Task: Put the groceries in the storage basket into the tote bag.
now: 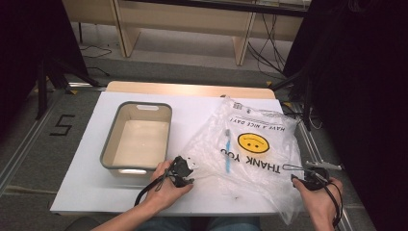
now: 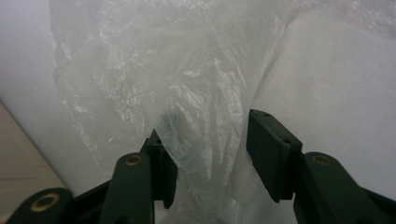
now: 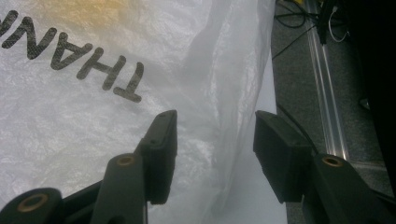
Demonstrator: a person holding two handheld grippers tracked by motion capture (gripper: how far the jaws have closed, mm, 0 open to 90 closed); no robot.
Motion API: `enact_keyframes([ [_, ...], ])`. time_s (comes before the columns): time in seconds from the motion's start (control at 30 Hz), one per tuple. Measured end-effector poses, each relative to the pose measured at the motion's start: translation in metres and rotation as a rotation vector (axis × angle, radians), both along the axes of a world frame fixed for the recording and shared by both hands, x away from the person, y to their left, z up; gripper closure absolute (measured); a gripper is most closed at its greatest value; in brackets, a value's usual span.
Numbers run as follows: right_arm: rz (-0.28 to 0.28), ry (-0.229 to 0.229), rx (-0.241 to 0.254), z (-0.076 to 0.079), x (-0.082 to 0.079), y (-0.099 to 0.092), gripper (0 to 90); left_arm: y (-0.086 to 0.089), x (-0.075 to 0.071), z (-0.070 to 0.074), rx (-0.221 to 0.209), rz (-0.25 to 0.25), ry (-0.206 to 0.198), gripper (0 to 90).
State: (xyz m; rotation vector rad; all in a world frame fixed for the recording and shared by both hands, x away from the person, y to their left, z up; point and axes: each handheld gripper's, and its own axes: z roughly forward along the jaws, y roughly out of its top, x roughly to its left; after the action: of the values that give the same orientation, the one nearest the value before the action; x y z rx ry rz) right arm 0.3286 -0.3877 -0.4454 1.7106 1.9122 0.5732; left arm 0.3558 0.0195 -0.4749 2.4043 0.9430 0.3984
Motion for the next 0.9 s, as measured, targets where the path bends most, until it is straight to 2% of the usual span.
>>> enact_keyframes([
  [0.13,0.0,0.008,0.001,-0.001,-0.0009,-0.0007,50.7,0.0018,0.0026,0.0002,-0.023,0.002,0.037,59.6],
  [0.23,0.002,0.026,0.02,-0.0024,-0.0016,0.0002,53.2,0.0031,0.0045,0.0004,-0.047,0.004,0.072,66.0],
  [0.37,0.007,0.041,0.035,-0.0041,-0.0018,0.0013,57.7,0.0051,0.0081,0.0007,-0.072,0.022,0.105,69.4],
  [0.47,0.01,0.059,0.039,-0.0045,-0.0019,0.0019,61.9,0.0052,0.0089,0.0007,-0.069,0.023,0.1,74.6],
  [0.67,0.021,0.084,0.04,-0.006,-0.002,0.0003,72.6,0.0014,0.0069,0.0011,-0.044,-0.008,0.085,86.2],
  [0.9,0.05,0.093,0.026,-0.0053,-0.0018,0.0013,87.0,-0.0004,0.0048,0.0023,-0.025,-0.025,0.077,88.8],
])
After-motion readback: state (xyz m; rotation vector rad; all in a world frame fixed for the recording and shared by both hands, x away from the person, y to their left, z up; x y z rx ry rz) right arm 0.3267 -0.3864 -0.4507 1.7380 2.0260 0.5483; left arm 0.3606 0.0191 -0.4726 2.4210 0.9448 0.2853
